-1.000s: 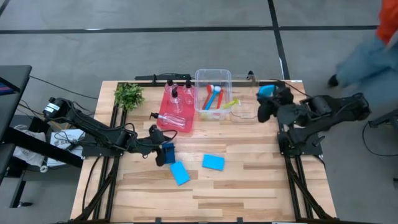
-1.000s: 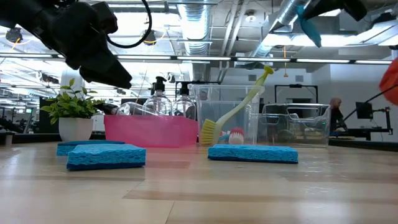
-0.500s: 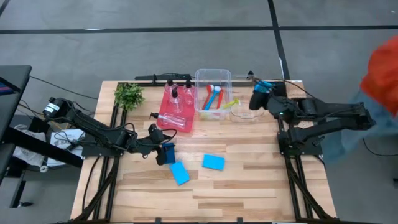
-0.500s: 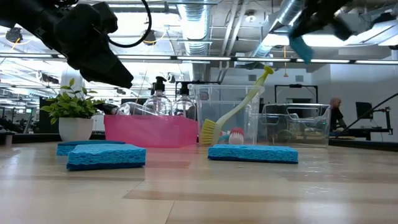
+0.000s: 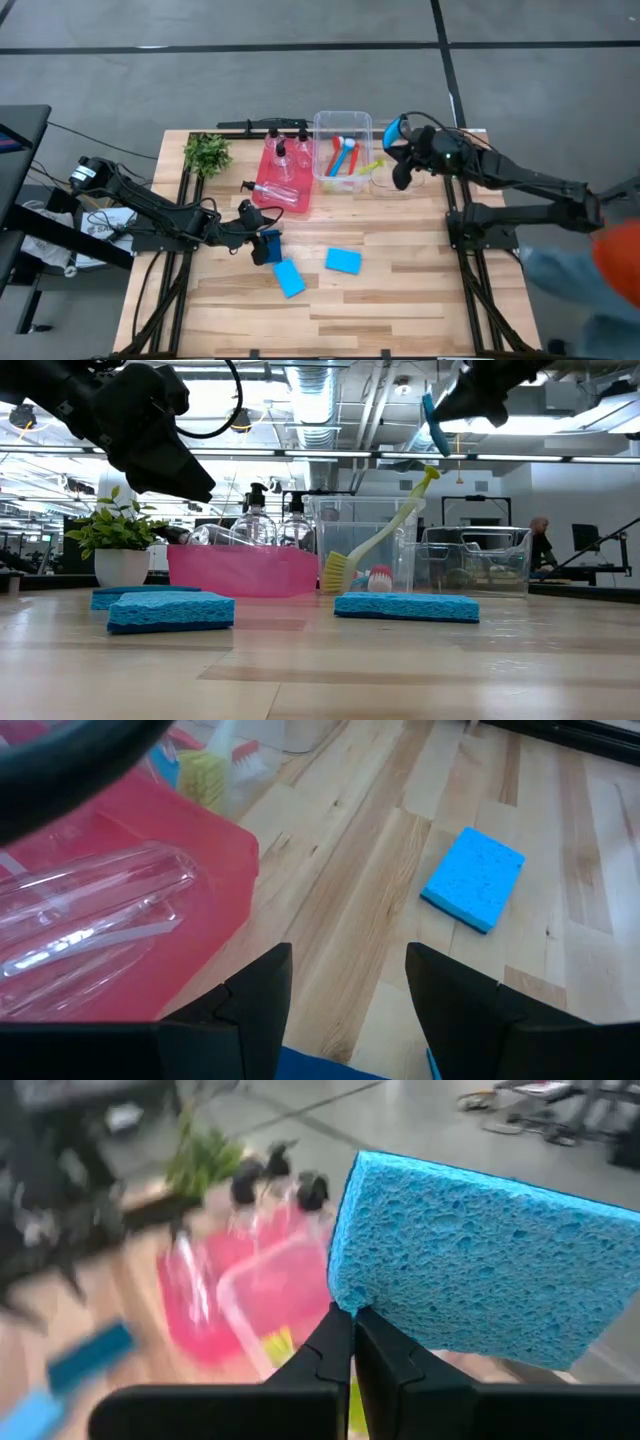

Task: Pick & Place Kitchen Sink Supplies
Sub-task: Put the top right blue sponge wipe into the transparent bin, then put the bottom right blue sponge wipe into the transparent bin

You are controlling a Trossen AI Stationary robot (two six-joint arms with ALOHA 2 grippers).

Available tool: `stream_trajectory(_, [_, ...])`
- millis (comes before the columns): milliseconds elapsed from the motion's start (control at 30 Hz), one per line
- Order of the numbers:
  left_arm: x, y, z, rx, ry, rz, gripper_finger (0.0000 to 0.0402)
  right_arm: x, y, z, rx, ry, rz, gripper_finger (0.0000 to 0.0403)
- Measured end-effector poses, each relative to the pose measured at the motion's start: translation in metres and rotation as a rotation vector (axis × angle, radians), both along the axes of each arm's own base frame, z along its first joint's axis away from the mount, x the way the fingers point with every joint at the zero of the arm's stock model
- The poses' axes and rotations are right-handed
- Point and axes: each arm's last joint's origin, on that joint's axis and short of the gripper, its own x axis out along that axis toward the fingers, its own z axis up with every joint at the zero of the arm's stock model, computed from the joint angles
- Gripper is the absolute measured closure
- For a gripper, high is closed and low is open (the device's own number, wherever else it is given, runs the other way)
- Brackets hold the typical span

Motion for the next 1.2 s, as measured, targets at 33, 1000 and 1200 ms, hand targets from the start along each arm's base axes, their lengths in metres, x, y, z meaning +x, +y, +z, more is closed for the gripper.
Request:
stream_trajectory(33, [0.000,0.000,0.000,0.000,0.000,0.000,0.0202,-0.002,-0.002,-0.002,-0.011,0.034,0.024,0.0403])
stream_trajectory(1000, [0.000,0.002,0.001,0.047,-0.008,0.041,0.0202,0.017,-0.042,-0.075,-0.013,0.824,0.195,0.0347])
stream_trajectory(1200, [0.000,0.002,0.001,0.048,-0.008,0.040,0.0202,0.024,-0.047,-0.085,-0.014,0.906,0.158,0.0314])
